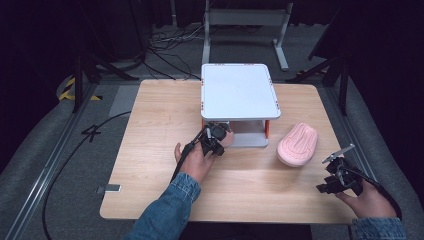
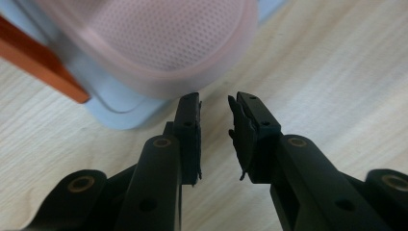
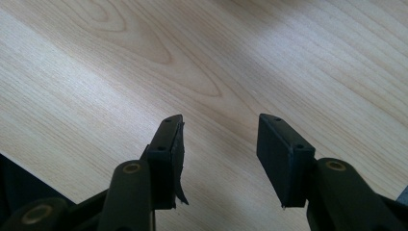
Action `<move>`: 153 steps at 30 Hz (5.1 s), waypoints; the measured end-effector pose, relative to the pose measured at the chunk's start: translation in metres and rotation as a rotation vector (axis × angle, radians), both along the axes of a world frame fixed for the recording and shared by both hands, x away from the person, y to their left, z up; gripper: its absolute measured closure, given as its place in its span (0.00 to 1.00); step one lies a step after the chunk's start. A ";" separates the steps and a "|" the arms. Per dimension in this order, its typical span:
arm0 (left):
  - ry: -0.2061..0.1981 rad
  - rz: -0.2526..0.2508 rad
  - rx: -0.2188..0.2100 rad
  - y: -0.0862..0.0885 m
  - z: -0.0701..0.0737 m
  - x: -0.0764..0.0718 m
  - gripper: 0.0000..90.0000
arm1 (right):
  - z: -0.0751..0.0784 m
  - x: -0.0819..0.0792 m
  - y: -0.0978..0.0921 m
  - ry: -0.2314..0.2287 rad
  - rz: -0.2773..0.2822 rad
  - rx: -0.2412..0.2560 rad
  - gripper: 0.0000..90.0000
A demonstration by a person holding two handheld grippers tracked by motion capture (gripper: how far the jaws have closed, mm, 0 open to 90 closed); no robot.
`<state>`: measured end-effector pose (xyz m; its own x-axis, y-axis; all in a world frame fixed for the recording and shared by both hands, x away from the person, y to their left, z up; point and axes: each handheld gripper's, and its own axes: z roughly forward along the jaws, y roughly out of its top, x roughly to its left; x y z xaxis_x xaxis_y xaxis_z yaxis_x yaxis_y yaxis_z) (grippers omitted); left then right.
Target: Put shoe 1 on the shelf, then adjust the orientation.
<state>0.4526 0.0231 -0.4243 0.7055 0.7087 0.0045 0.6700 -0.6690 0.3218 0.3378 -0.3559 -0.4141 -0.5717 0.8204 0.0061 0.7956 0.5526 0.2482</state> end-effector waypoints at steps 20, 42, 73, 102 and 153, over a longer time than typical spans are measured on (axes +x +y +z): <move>-0.030 0.035 -0.115 0.036 0.055 -0.049 0.67 | 0.017 0.004 -0.005 -0.049 -0.023 0.064 0.62; 0.043 0.214 -0.147 0.124 0.052 -0.064 0.63 | 0.067 0.053 0.012 -0.167 -0.023 0.220 0.87; 0.103 0.205 -0.137 0.125 0.040 -0.060 0.62 | 0.044 0.083 0.018 -0.134 -0.063 0.173 0.93; 0.109 0.195 -0.136 0.129 0.031 -0.053 0.62 | 0.022 0.047 -0.004 0.020 -0.092 0.057 0.88; 0.117 0.155 -0.133 0.117 0.030 -0.046 0.62 | 0.059 0.012 -0.033 -0.079 -0.218 0.068 0.93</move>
